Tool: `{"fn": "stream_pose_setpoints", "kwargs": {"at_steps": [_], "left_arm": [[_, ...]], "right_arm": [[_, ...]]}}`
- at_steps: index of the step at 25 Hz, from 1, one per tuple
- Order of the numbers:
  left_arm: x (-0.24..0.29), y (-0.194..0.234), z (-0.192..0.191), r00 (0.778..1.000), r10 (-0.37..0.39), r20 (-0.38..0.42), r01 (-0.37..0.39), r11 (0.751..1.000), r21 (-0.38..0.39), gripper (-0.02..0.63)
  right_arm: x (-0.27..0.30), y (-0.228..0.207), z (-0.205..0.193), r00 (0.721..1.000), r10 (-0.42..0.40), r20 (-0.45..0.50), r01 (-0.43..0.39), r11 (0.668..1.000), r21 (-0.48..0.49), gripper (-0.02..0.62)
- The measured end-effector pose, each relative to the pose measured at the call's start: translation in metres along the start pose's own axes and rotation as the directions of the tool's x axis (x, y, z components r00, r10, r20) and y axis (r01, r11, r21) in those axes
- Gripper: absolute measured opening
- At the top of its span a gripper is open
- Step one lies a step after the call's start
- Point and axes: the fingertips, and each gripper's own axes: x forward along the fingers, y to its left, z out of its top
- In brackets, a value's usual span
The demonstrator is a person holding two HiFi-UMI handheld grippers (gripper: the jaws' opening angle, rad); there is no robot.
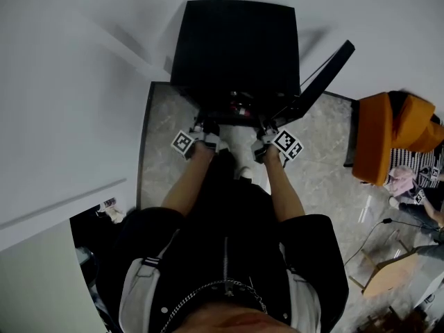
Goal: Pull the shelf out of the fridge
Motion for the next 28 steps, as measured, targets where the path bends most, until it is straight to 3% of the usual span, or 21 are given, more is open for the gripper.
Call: {"fn": "stream_pose_setpoints", "kwargs": {"at_steps": [5,9,28], "left_arm": [[-0.009,-0.003,-0.003,1.000,-0.005,-0.007,0.005,1.000,-0.016,0.021],[-0.014,0.000,-0.004,1.000,0.004,-0.013,-0.004,1.000,-0.018,0.021],[-0.031,-0.007,-0.008,1.000,-0.027,-0.011,0.027,0.999,-0.028,0.023]], "right_arm": [[0.003,0.001,0.006,0.998,0.056,0.014,-0.057,0.997,0.055,0.115],[0.003,-0.006,0.006,0.999,0.040,0.013,-0.041,0.996,0.082,0.069],[-0.015,-0.004,-0.003,0.988,0.153,-0.029,-0.147,0.976,0.160,0.032]]}}
